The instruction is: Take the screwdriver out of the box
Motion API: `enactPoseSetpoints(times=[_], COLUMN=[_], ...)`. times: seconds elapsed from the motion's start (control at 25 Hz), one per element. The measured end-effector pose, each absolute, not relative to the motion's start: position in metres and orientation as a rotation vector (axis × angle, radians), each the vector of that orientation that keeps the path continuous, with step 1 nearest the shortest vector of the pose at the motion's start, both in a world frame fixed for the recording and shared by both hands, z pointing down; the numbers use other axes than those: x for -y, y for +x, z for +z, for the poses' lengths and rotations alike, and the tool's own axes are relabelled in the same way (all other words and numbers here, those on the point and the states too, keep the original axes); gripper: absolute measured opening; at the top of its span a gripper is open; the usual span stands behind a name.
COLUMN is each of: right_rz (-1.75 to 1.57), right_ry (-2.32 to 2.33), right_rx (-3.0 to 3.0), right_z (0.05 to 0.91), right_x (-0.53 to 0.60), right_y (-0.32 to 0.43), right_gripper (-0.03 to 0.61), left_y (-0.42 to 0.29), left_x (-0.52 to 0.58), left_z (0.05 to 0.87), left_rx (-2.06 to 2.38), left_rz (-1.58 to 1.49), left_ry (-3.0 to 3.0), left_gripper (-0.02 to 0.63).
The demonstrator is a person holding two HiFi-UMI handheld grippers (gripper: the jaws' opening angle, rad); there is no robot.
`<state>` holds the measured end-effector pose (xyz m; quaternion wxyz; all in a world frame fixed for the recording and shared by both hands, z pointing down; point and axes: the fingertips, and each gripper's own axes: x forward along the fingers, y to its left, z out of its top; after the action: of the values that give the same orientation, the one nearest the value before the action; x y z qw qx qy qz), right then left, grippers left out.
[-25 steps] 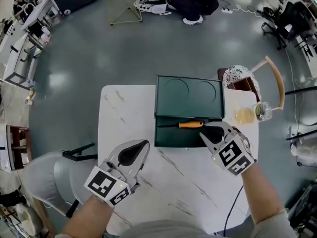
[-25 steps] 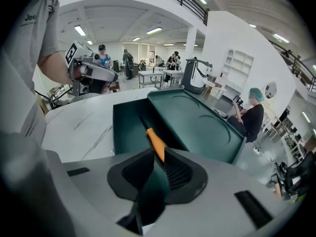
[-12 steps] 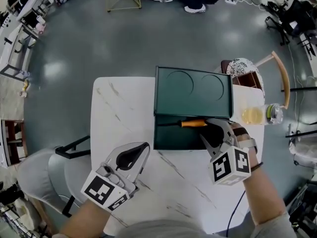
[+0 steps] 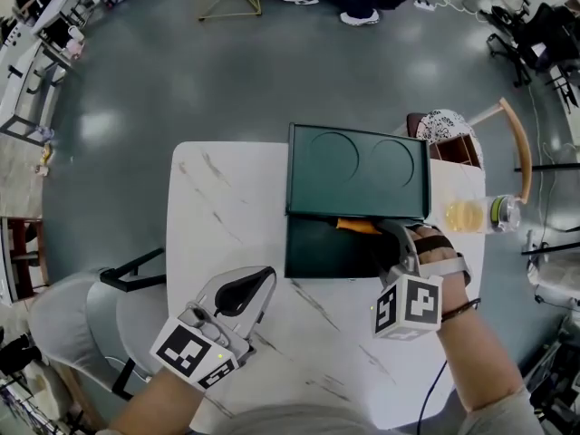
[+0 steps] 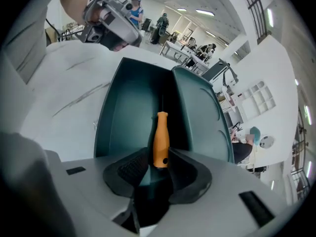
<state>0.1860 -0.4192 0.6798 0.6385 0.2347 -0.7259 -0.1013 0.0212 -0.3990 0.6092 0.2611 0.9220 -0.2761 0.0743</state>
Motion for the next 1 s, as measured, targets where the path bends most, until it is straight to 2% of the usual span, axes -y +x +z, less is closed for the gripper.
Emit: enactPoseSetpoints(times=[0.12, 1.0], right_rz=[-0.297, -0.335], right_ry=[0.546, 0.527], right_rx=[1.598, 1.634], right_z=[0.680, 0.645], right_x=[0.423, 0.402], right_y=[0.189, 0.193], right_gripper=[0.100, 0.066], left_y=[0.021, 0.015], left_x=[0.397, 0.383], left_z=[0.609, 0.595], left_rx=[0.745, 0.743], left_rz=[0.203, 0.178], left_ry=[2.491, 2.492], left_gripper=[0.000, 0.000])
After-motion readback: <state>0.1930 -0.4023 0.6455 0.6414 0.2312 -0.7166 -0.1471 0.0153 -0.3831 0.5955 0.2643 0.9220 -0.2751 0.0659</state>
